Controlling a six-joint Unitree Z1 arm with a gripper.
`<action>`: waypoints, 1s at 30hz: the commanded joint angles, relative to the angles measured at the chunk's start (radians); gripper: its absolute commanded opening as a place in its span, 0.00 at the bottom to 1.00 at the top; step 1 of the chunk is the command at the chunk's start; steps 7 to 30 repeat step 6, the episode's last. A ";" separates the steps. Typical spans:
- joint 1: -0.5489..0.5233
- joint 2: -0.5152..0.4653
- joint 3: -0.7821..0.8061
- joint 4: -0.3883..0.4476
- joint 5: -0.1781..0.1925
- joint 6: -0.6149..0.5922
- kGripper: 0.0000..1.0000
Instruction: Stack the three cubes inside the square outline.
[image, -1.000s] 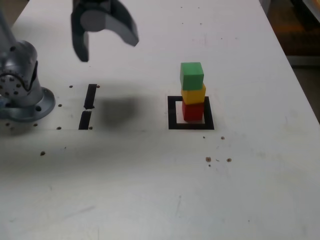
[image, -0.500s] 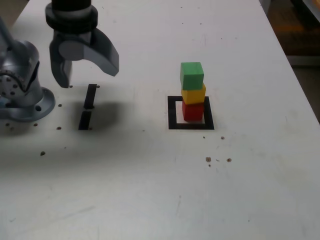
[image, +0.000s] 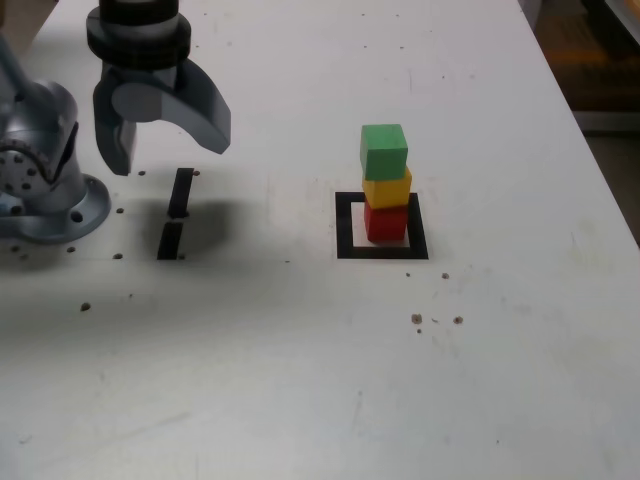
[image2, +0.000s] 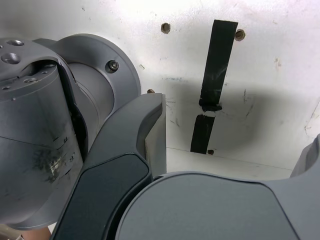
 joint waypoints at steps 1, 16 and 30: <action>0.008 0.005 0.005 -0.015 0.006 0.003 1.00; 0.020 0.001 0.016 -0.029 0.022 0.007 1.00; 0.020 0.001 0.016 -0.029 0.022 0.007 1.00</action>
